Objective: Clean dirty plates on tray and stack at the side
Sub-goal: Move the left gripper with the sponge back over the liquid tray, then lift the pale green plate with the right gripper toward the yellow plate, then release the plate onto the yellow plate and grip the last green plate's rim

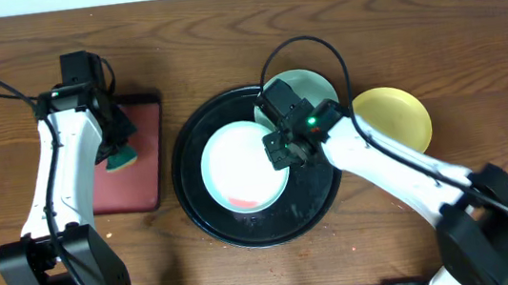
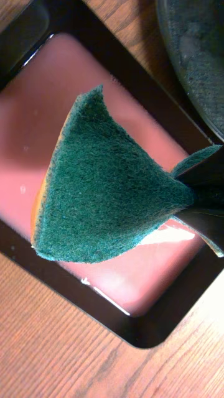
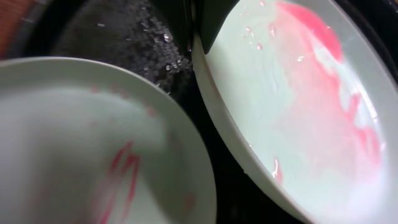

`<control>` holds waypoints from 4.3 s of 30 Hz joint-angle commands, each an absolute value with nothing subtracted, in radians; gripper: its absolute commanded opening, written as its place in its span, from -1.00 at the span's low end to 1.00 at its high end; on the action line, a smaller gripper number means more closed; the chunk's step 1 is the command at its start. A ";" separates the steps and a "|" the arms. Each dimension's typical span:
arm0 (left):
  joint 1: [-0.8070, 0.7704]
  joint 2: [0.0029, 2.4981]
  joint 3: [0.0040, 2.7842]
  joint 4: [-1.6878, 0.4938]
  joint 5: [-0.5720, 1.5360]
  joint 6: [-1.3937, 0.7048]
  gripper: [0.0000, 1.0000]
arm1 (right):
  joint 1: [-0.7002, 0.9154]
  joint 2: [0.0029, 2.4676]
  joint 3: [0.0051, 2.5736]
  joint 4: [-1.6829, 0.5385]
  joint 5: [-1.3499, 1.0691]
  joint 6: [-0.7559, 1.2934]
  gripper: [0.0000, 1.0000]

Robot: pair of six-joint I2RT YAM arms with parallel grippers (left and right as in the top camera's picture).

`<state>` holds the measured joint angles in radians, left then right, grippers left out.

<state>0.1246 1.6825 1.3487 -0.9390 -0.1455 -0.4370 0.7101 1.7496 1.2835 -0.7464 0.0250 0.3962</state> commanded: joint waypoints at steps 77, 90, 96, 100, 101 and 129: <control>0.133 1.684 1.359 -0.934 -0.166 -0.420 -0.85 | -0.092 1.461 1.290 -1.034 -0.071 0.311 -0.97; 0.133 1.684 1.359 -0.934 -0.166 -0.420 -0.85 | -0.174 1.524 1.113 -0.875 0.033 0.302 -0.98; 0.133 1.684 1.359 -0.933 -0.166 -0.420 -0.85 | -0.146 1.570 1.110 -0.856 0.025 0.286 -0.89; 0.133 1.684 1.359 -0.933 -0.166 -0.420 -0.85 | -0.107 1.607 1.110 -0.848 0.020 0.264 -0.69; 0.133 1.684 1.359 -0.933 -0.166 -0.420 -0.85 | -0.094 1.618 1.111 -0.847 0.021 0.264 -0.64; 0.133 1.684 1.359 -0.934 -0.166 -0.420 -0.85 | 0.173 1.937 1.345 -0.558 -0.320 0.108 0.24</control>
<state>0.1299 1.6825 1.3487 -0.9340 -0.1455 -0.4366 0.1505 1.8931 1.2831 -0.5613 -0.3576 0.1295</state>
